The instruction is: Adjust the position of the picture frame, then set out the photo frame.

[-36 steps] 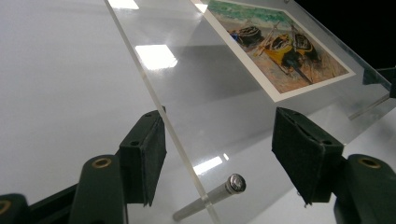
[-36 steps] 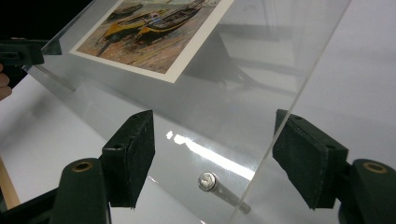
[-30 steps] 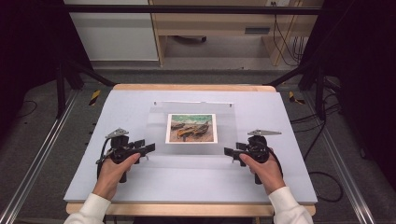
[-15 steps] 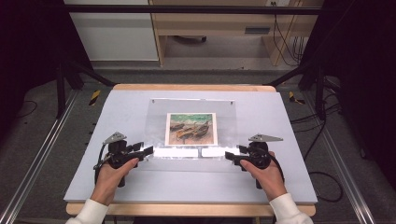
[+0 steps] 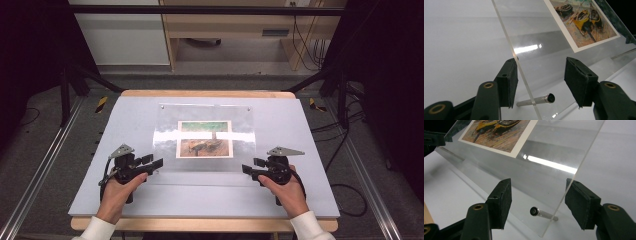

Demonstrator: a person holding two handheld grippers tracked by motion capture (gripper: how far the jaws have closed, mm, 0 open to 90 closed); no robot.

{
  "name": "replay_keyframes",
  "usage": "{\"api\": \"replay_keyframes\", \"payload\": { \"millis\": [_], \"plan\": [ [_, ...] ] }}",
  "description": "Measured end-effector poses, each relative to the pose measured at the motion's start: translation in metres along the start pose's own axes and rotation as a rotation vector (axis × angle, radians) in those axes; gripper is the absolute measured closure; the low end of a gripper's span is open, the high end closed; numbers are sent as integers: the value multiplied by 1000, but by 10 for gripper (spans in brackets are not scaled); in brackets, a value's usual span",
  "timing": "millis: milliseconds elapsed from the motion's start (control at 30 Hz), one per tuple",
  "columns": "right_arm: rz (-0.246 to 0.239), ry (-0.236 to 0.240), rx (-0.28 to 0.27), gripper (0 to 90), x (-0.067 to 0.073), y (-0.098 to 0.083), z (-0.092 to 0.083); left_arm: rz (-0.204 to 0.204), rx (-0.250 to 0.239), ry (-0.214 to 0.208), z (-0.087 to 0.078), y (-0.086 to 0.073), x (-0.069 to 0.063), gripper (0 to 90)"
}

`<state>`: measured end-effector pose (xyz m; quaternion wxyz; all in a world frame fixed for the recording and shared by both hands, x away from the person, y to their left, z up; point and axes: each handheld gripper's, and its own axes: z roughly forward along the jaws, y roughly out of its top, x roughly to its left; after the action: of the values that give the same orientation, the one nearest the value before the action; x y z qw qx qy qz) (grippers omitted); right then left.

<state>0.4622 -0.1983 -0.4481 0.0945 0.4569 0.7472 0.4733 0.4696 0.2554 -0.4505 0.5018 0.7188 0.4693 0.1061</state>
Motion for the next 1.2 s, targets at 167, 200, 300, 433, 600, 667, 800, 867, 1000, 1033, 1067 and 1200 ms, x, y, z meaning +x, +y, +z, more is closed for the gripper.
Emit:
{"api": "replay_keyframes", "payload": {
  "millis": [167,200,300,433,600,667,800,867,1000,1033,1067,1200],
  "plan": [
    [-14,-6,0,397,2,-3,-2,12,-4,7,-1,-2,-2,441],
    [-13,-5,3,398,3,-3,-2,14,-4,9,-1,-2,-2,442],
    [-16,-3,6,407,4,-5,-4,12,-7,9,-3,-2,-2,452],
    [-28,-10,8,412,5,-5,-5,19,-6,11,-4,-3,-3,462],
    [-31,-12,7,429,6,-7,-7,23,-5,10,-6,-4,-3,477],
    [-35,-15,8,436,7,-8,-8,25,-6,10,-6,-4,-4,483],
    [-52,-23,11,453,9,-10,-10,34,-4,9,-10,-6,-4,506],
    [-52,-25,13,465,10,-11,-11,37,-3,10,-11,-6,-5,514],
    [-60,-32,11,473,11,-12,-11,50,1,20,-12,-7,-7,515],
    [-64,-33,12,475,11,-12,-12,54,2,20,-12,-7,-7,517],
    [-64,-33,14,478,12,-12,-12,54,3,21,-13,-7,-7,520],
    [-81,-40,16,494,13,-14,-14,70,8,23,-15,-9,-9,532]
  ]
}}
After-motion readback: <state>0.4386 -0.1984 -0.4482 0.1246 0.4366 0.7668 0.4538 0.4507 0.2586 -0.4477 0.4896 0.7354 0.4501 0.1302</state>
